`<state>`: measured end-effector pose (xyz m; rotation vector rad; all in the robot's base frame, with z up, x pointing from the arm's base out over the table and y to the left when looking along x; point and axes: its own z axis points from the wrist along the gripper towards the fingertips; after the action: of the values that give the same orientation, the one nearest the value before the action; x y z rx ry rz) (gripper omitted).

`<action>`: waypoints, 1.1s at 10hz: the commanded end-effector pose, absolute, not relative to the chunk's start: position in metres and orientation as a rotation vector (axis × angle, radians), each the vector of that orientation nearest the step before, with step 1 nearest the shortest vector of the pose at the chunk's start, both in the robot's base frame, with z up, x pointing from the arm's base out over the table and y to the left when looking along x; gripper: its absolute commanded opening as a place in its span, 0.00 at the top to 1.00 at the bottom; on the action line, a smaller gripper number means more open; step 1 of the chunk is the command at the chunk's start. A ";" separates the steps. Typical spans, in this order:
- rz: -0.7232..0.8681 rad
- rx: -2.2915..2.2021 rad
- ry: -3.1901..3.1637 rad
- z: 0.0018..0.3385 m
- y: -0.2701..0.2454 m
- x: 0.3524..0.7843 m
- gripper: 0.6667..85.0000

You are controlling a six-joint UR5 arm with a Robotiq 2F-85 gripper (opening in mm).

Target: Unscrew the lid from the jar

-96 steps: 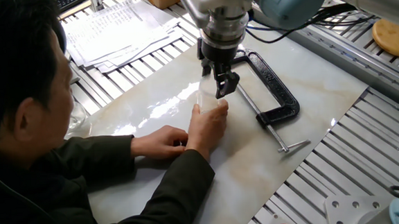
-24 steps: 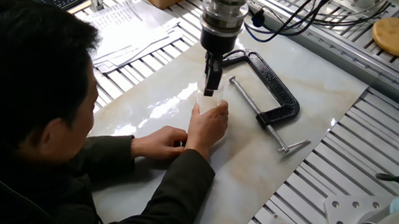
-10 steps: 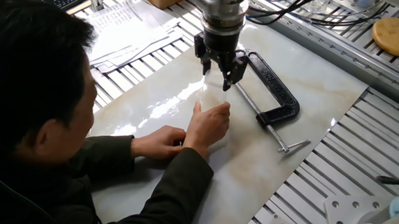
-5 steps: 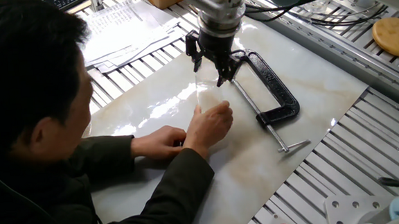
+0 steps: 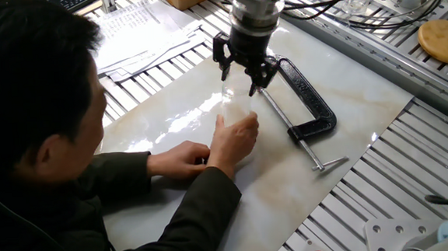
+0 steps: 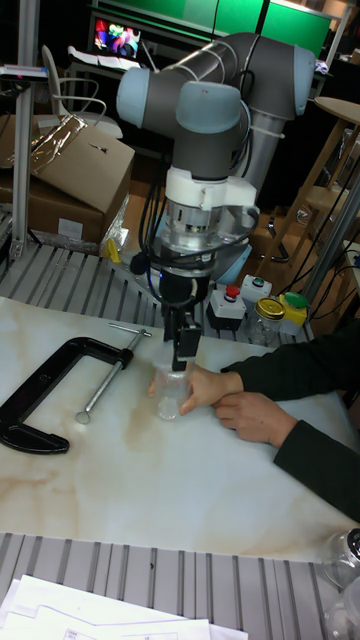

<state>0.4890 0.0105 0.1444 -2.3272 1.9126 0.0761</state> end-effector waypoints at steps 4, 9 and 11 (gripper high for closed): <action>0.143 -1.975 2.366 0.180 -0.031 0.478 1.00; -0.110 -1.404 2.708 0.161 -0.056 0.535 0.72; -0.095 -1.467 2.688 0.154 -0.053 0.536 0.03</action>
<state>0.5261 -0.0548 0.1594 -1.5613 2.6484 -0.0959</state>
